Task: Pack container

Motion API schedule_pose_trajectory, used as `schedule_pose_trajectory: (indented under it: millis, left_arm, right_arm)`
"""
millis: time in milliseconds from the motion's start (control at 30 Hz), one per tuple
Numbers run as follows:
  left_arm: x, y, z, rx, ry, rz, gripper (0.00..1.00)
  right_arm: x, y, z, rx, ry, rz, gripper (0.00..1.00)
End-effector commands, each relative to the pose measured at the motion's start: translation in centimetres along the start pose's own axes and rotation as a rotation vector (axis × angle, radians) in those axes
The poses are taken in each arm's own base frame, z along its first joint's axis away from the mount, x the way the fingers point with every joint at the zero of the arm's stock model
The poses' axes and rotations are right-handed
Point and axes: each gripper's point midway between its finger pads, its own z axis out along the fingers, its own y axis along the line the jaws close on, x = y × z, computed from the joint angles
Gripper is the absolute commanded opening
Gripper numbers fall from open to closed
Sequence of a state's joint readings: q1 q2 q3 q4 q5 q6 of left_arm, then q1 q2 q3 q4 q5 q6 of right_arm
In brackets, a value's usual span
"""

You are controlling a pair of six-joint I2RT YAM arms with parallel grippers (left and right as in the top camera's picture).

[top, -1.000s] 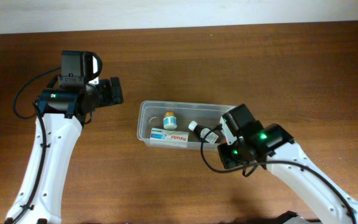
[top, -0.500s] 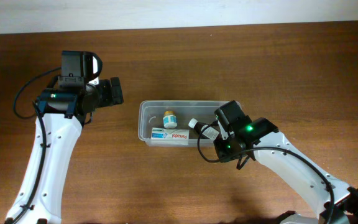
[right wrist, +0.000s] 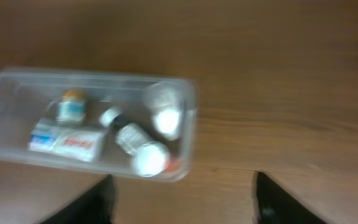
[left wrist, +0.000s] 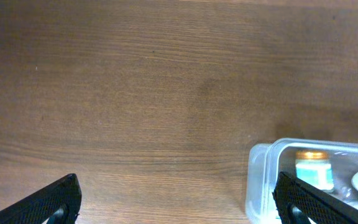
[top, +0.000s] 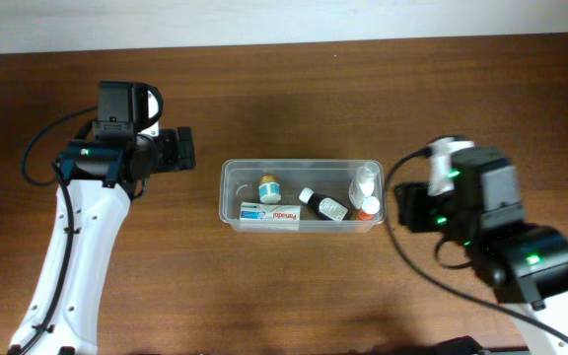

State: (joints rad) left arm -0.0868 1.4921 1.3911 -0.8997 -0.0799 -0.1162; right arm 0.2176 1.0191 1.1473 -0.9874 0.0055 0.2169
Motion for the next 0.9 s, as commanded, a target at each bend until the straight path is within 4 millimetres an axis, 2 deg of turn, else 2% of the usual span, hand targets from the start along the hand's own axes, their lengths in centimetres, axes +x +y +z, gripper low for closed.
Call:
schedule_pose_trajectory:
  millis: [0, 100, 167, 233, 367, 500, 600, 633, 667, 767, 867]
  left_arm:
    - [0.0, -0.6, -0.6, 0.021, -0.01, 0.088, 0.99]
    - [0.3, -0.5, -0.5, 0.019, 0.0, 0.088, 0.99]
    - [0.9, -0.4, -0.7, 0.017, 0.023, 0.09, 0.99]
    - [1.7, -0.2, -1.1, 0.011, 0.048, 0.061, 0.99]
    - [2.3, -0.1, -4.7, 0.033, -0.048, 0.047, 0.99]
    - [5.6, -0.4, -7.9, 0.105, -0.188, 0.012, 0.99]
    - [8.7, 0.1, -8.4, 0.123, -0.263, -0.064, 0.99]
    - [9.6, 0.2, -8.5, 0.129, -0.284, -0.082, 0.99]
    - [10.6, 0.3, -8.5, 0.133, -0.311, -0.084, 0.99]
    - [12.1, 0.5, -8.5, 0.143, -0.374, -0.085, 0.99]
    - [14.1, 0.7, -8.3, 0.136, -0.326, -0.083, 0.99]
  right_arm:
    - [0.1, -4.7, 1.5, 0.096, 0.061, 0.057, 0.77]
    - [1.4, -8.0, 3.5, 0.149, 0.166, 0.133, 0.85]
    - [2.2, -8.5, 3.9, 0.154, 0.212, 0.157, 0.83]
    - [2.4, -8.4, 3.2, 0.155, 0.208, 0.155, 0.83]
    - [2.5, -7.7, -0.5, 0.158, 0.104, 0.141, 0.83]
    - [3.3, -6.8, -4.9, 0.151, -0.071, 0.106, 0.83]
    - [4.0, -6.3, -7.7, 0.148, -0.197, 0.09, 0.84]
    - [4.3, -6.1, -8.4, 0.147, -0.23, 0.086, 0.87]
    - [4.6, -6.0, -9.5, 0.148, -0.281, 0.08, 0.98]
    - [5.3, -5.5, -11.4, 0.141, -0.359, 0.07, 0.98]
    - [5.5, -5.3, -12.1, 0.14, -0.393, 0.066, 0.98]
